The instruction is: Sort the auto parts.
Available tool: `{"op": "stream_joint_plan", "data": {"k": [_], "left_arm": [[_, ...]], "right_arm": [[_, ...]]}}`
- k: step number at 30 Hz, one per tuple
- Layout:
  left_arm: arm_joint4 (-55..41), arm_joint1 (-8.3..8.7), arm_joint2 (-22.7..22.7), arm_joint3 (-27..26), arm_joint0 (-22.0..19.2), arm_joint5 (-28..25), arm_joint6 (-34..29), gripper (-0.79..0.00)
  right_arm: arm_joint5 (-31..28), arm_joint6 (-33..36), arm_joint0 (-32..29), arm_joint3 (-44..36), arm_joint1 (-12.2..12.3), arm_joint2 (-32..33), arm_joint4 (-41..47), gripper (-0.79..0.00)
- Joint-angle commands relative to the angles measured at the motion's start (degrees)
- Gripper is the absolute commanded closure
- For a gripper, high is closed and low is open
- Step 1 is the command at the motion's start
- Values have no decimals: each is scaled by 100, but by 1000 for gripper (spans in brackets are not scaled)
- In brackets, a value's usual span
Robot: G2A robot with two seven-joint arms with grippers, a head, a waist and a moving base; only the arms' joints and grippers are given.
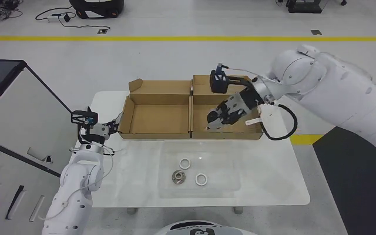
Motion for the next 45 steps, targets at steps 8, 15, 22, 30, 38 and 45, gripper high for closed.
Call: {"op": "stream_joint_plan", "data": {"k": [8,15,22,30,38,45], "left_arm": [[0,0,0,0,0,0,0,-785],[0,0,0,0,0,0,0,-785],[0,0,0,0,0,0,0,-785],[0,0,0,0,0,0,0,-785],[0,0,0,0,0,0,0,-785],[0,0,0,0,0,0,0,-785]], "right_arm": [[-417,-417,72,79,32,3,992,0],[-793,-791,26,-214,142,67,1829,0],[-1032,-1031,-57,-372,189,134,2082,0],[-1032,-1031,-57,-372,189,134,2082,0],[-1032,-1031,-57,-372,189,134,2082,0],[-1032,-1031,-57,-372,189,134,2082,0]]}}
